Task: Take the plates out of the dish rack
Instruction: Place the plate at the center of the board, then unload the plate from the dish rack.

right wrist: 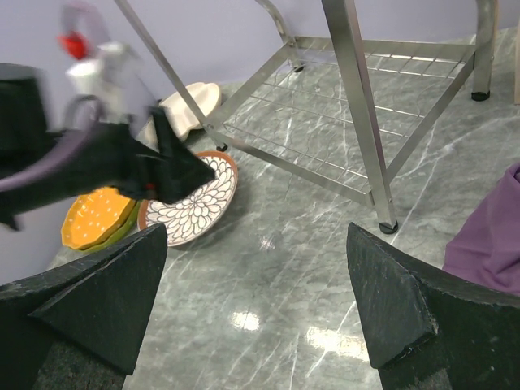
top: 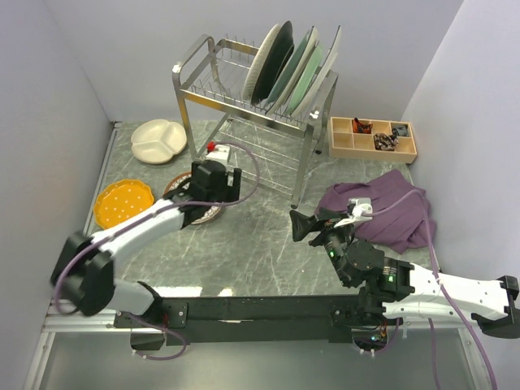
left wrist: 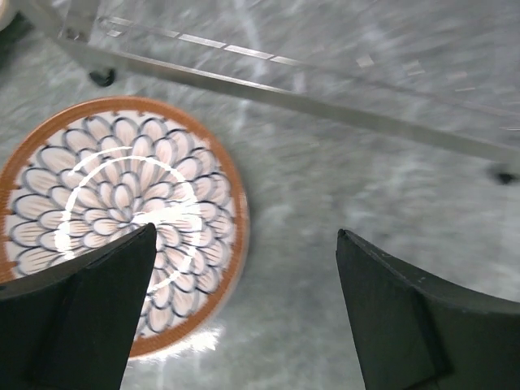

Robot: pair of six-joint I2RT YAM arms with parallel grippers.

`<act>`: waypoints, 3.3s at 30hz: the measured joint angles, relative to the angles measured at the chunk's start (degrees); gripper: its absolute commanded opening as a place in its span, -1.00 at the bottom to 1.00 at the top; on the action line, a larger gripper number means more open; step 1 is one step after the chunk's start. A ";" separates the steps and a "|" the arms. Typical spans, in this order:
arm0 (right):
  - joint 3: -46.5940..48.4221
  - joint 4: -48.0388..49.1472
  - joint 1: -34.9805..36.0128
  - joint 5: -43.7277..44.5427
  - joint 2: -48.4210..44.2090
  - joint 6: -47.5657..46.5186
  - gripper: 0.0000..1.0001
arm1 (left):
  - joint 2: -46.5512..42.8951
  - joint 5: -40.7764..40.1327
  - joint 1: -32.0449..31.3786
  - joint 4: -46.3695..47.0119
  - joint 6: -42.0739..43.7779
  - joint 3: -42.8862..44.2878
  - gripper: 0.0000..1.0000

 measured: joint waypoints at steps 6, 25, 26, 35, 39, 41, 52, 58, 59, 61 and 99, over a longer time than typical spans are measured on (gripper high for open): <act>0.00 0.02 0.00 -0.04 0.00 0.00 0.93 | -16.44 10.34 -0.26 2.34 -4.15 -5.38 0.99; 0.00 0.50 0.00 -0.17 2.93 -0.02 0.92 | -27.47 20.61 -0.57 12.39 -5.53 10.67 0.70; 0.00 0.50 0.00 -0.17 2.80 -0.04 0.93 | -25.88 20.55 -0.55 12.46 -4.72 13.44 0.63; 0.00 0.85 0.00 -1.14 2.67 -0.02 0.92 | -4.68 23.78 4.24 5.46 4.90 39.93 0.15; 0.00 0.85 0.00 -1.57 3.45 -0.02 0.92 | 3.39 29.29 8.37 3.06 5.27 46.77 0.11; 0.00 0.83 0.00 -1.75 3.63 -0.02 0.92 | 6.38 31.95 10.05 2.27 5.18 48.85 0.11; 0.00 0.85 0.00 -2.25 3.15 -0.02 0.92 | 15.17 42.05 13.18 2.16 5.73 53.33 0.12; 0.00 0.85 0.00 -2.34 3.21 -0.04 0.92 | 18.58 43.65 13.33 2.91 6.56 55.17 -0.01; 0.00 0.83 0.00 -2.32 3.32 -0.04 0.92 | 19.30 43.80 13.33 2.91 6.58 55.82 -0.07; 0.00 0.85 0.00 -2.32 3.63 -0.13 0.92 | 20.92 44.89 13.38 2.62 6.60 57.66 -0.16; 0.13 0.81 0.00 -1.70 4.79 -1.16 0.92 | 29.38 62.47 17.14 8.81 8.02 62.47 -0.98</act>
